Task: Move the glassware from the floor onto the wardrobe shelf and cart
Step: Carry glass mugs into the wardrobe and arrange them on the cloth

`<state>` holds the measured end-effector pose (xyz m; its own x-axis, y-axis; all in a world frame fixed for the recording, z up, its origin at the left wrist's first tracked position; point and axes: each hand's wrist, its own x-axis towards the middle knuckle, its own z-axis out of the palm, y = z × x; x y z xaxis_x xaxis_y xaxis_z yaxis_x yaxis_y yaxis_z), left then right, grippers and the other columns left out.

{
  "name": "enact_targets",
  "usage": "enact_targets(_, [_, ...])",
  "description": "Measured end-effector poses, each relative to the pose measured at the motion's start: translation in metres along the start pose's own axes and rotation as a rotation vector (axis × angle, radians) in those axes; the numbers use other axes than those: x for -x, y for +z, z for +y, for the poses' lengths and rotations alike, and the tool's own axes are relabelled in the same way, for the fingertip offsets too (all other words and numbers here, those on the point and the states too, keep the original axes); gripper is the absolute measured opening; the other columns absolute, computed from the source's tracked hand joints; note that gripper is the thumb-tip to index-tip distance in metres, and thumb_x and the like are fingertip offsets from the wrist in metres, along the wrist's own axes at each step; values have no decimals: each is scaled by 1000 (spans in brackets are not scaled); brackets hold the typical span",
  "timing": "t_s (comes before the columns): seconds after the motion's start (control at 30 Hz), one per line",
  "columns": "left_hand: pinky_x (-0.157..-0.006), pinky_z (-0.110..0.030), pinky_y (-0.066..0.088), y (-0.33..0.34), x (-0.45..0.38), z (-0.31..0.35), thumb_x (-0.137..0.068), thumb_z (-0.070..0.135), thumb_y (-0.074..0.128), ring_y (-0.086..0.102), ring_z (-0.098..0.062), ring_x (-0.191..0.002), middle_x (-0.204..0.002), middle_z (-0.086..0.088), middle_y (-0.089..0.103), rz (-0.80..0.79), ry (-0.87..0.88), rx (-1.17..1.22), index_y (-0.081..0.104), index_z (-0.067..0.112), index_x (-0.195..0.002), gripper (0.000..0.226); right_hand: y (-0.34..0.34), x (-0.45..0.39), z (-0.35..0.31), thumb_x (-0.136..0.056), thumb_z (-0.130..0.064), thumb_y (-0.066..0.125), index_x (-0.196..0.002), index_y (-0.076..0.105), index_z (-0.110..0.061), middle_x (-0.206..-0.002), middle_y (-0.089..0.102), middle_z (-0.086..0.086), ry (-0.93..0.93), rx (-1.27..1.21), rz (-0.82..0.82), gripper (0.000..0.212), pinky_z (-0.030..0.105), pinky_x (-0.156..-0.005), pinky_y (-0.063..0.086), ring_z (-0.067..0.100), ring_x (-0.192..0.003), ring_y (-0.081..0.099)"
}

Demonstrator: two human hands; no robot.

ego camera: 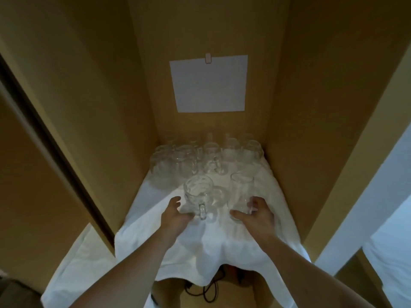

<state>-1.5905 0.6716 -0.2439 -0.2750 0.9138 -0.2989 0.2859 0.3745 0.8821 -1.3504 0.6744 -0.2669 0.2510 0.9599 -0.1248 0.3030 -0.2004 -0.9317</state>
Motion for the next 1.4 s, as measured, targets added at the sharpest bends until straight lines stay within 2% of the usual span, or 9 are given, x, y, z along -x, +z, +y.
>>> enact_targets(0.1, [-95,-40,55,3,-17,5,-48,29,95,63,-21,-112,-124,9,63,-93,39,-41,51,38,-135,98,-12,-10,-5,-64,-42,92,-132,52,-22,-120,59,-6,-14,-5,40,81,20,-76,43,14,-107,57])
enact_targets(0.2, [-81,-44,62,17,-37,7,-42,20,98,71,-21,-100,-108,9,73,-118,72,139,63,43,-116,85,-21,-21,-14,-63,-39,93,-134,52,-23,-125,56,-2,-16,-15,81,84,19,-76,49,14,-109,58])
enact_targets(0.3, [-86,-44,59,28,-49,25,-33,34,94,69,-20,-101,-105,11,71,-120,161,77,60,40,-107,82,-26,-41,-26,-57,-31,97,-132,53,-20,-125,55,3,-21,-91,114,87,32,-72,62,18,-106,62])
enact_targets(0.43, [-79,-32,55,30,-51,63,-47,28,88,64,-18,-95,-102,6,66,-186,310,-321,54,26,-112,73,-25,-62,-45,-47,-45,93,-136,53,-22,-127,51,3,-103,-9,186,100,44,-85,60,20,-107,61])
enact_targets(0.53, [-72,-28,52,34,-56,84,-49,29,87,61,-22,-99,-111,-3,58,-237,380,-646,44,22,-130,92,-27,-71,-57,-53,-30,95,-135,53,-24,-123,44,0,-184,87,208,93,32,-92,52,19,-107,57])
enact_targets(0.73, [-94,-48,49,41,-66,113,-61,38,86,44,-30,-121,-109,-4,48,-217,435,-1116,35,21,-129,87,-23,-97,-72,-46,-15,93,-134,54,-23,-128,54,1,-261,226,163,97,37,-93,53,21,-111,58])
enact_targets(0.93, [-96,-56,45,49,-85,137,-70,26,86,27,-33,-134,-132,-7,40,-175,476,-1446,39,26,-141,86,-10,-122,-90,-43,-28,87,-134,57,-32,-128,63,-2,-340,411,73,96,42,-94,53,24,-116,60])
enact_targets(1.17, [-106,-62,31,71,-103,136,-85,25,66,27,-32,-134,-136,-10,41,-48,632,-1700,55,21,-132,48,2,-139,-98,-61,-17,90,-140,53,-26,-139,51,-2,-388,518,-25,87,22,-96,45,16,-123,54])
enact_targets(1.4, [-103,-56,32,92,-119,135,-83,36,63,34,-30,-125,-129,-7,46,30,615,-1657,53,15,-131,54,12,-152,-103,-66,-19,87,-141,52,-23,-140,53,-2,-455,596,-35,83,25,-101,43,17,-126,53])
